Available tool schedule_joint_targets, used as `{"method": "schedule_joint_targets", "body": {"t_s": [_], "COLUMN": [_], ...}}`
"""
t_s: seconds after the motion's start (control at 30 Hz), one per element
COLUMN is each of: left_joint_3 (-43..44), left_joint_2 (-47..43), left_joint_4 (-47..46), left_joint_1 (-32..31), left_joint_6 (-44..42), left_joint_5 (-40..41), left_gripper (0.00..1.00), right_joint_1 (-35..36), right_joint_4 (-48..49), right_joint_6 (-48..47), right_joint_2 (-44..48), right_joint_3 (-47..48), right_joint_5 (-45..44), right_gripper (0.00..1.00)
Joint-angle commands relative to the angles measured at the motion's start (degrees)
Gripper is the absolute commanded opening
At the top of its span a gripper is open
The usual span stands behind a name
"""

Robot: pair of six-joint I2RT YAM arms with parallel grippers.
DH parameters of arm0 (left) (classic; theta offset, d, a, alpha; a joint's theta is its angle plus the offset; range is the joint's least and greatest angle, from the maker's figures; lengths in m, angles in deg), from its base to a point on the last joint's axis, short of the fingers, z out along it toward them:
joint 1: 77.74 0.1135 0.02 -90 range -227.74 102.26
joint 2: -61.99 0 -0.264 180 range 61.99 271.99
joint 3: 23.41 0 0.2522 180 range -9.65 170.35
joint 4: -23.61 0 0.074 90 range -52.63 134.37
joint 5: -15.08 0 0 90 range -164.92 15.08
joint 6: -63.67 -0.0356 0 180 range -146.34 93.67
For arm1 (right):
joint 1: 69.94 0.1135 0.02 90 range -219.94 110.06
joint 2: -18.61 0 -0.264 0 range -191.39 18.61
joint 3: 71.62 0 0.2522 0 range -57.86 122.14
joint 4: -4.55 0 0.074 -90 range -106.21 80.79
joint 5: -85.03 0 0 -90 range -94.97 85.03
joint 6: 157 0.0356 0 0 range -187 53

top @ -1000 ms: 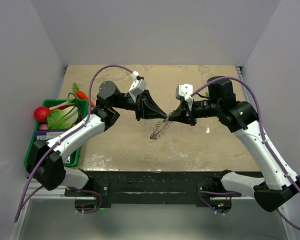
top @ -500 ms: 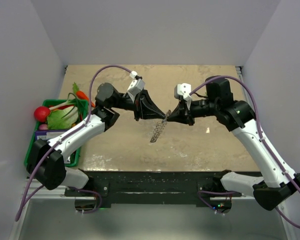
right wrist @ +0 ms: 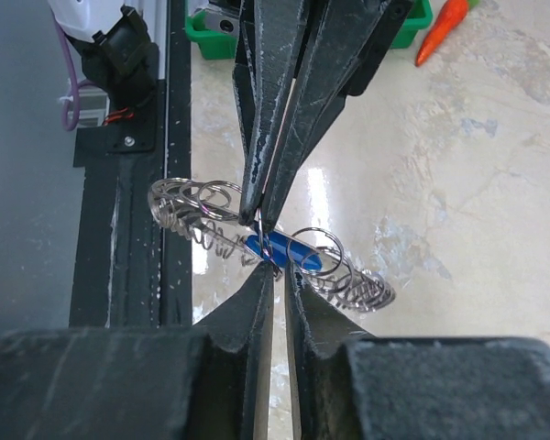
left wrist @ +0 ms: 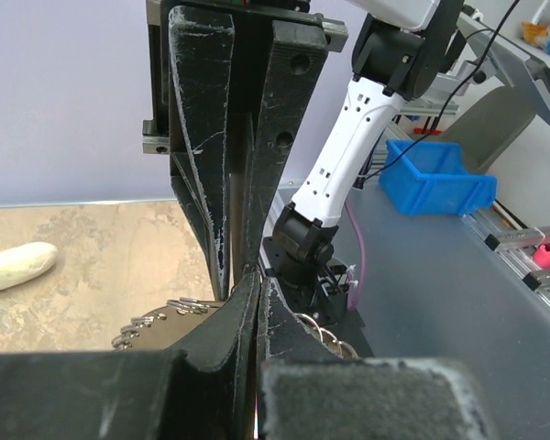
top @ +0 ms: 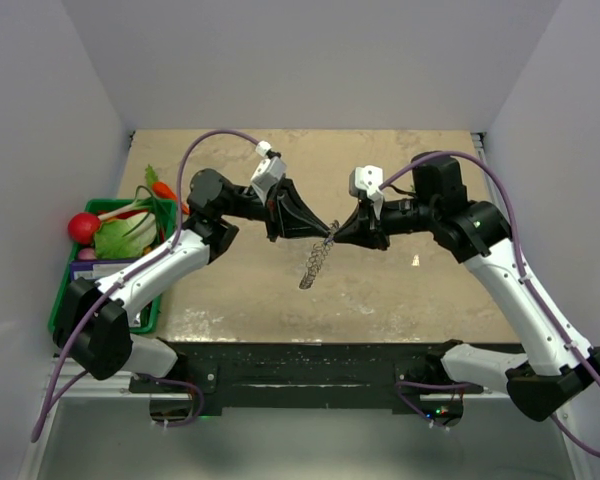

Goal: Remove the keys from the keyring
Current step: Remove the key from the keyring.

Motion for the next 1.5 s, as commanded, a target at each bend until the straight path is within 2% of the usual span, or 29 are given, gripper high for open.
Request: {"method": "schedule_joint_targets", "body": {"t_s": [0.0,0.3,0.4,0.53,0.63,0.83,1.17,1.23,1.33,1.47], "left_joint_3": [0.5,-0.1,-0.1,-0.2,-0.3,-0.3,-0.8,-0.8,-1.0,-1.0], "left_joint_2": [-2.0,-1.8,-1.9,-2.0,-2.0,-2.0,-2.1,-2.0,-1.7,-1.8], "left_joint_4": [-7.7,-8.0,-8.0,-8.0,-7.8,-6.5,-7.2,-8.0,-9.0,-9.0], "left_joint_1": [0.5,0.6,0.6,0.8,0.9,1.2,1.2,1.2,1.1,1.1], "left_joint_6": [3.0,3.1,3.0,2.9,2.7,1.7,2.2,2.9,3.5,3.4], "left_joint_5": [-0.2,0.1,-0.1,-0.2,0.0,0.7,0.6,0.5,0.5,0.6], "left_gripper": [0.00,0.00,0.00,0.00,0.00,0.00,0.00,0.00,0.00,0.00], "right_joint_1": [-0.1,-0.1,-0.1,-0.2,-0.2,-0.2,-0.2,-0.3,-0.3,-0.2], "right_joint_4": [-0.3,1.0,-1.9,-4.1,-5.5,-6.6,1.0,1.0,1.0,0.3], "right_joint_6": [-0.5,0.6,-1.7,-5.2,-7.0,-7.1,-1.0,-0.8,-0.6,-1.3], "right_joint_2": [0.1,-1.0,-1.1,1.5,3.8,4.1,1.7,1.1,0.5,0.0], "right_joint_3": [-0.7,-0.2,1.1,1.2,1.3,3.4,1.1,1.2,1.5,1.7], "right_joint_5": [-2.3,2.3,3.1,1.3,1.3,4.1,1.4,2.2,3.0,4.8], "right_gripper": [0.13,0.07,0.16,0.32,0.39,0.43,0.43,0.38,0.24,0.21]}}
